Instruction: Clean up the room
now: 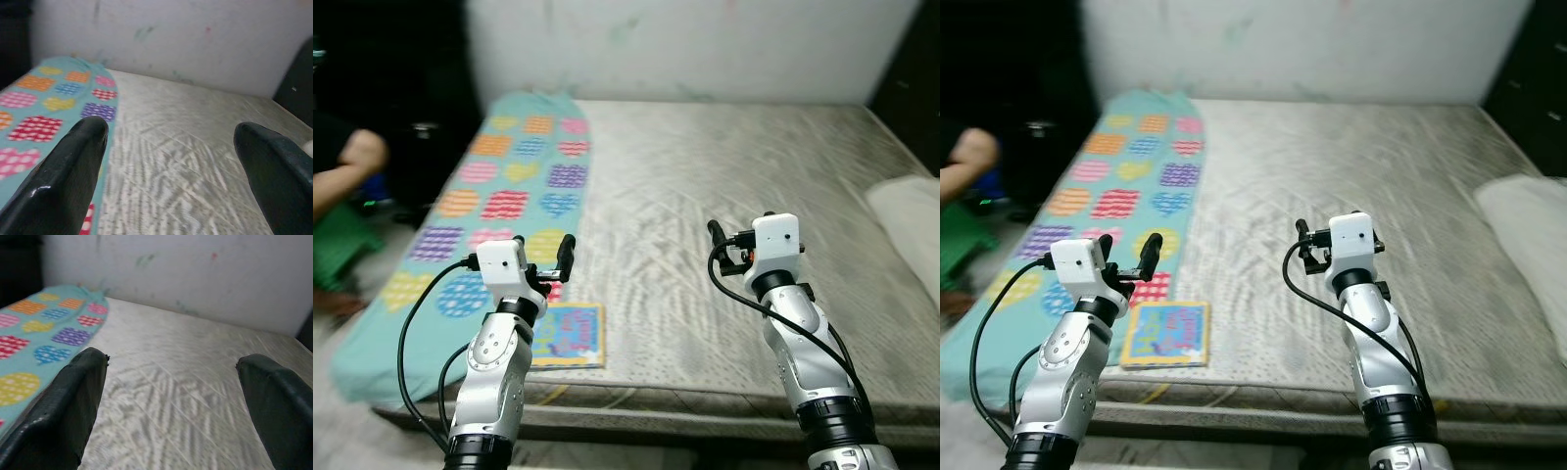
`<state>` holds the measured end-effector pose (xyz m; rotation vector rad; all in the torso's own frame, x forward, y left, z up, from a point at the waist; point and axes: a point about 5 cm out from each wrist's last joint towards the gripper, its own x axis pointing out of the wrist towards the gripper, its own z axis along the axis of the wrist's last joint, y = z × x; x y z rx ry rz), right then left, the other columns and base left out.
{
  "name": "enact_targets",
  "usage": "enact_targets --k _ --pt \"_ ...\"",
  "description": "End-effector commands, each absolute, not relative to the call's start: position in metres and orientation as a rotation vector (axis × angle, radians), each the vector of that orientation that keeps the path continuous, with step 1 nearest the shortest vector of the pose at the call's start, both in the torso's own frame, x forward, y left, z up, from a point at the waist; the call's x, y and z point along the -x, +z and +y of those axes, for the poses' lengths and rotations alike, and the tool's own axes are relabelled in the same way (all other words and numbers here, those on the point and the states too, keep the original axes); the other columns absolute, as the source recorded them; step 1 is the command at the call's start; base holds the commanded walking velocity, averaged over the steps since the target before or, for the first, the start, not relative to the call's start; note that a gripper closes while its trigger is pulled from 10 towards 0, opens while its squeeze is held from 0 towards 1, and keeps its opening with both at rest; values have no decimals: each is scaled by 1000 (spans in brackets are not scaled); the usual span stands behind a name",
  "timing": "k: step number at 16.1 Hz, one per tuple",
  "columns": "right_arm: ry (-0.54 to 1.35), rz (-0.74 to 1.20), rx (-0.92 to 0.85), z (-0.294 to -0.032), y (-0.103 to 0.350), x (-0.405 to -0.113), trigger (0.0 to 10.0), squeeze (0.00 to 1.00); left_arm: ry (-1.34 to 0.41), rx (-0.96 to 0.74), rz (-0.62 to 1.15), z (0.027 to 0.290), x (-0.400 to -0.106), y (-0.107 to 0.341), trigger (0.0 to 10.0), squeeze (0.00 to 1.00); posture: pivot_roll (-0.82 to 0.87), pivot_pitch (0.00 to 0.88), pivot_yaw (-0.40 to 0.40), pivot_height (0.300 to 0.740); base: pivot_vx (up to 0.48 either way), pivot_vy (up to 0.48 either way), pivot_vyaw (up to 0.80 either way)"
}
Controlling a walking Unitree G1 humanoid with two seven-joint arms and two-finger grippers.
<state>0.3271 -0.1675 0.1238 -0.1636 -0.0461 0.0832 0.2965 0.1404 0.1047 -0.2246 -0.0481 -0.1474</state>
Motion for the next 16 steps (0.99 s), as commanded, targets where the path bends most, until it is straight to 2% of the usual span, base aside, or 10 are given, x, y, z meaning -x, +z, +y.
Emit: enact_targets --k 1,11,16 --pt "74 -56 160 -169 127 -329 10000 0 -151 209 -36 140 -299 104 10000 0 -87 0 26 740 0 0 -800" --pt "74 -58 159 -168 125 -329 10000 0 -146 208 -27 141 -300 103 10000 0 -85 0 29 740 0 0 -727" --pt "70 -58 164 -169 125 -328 10000 0 -148 214 -26 141 -300 103 10000 0 -87 0 31 740 0 0 0"
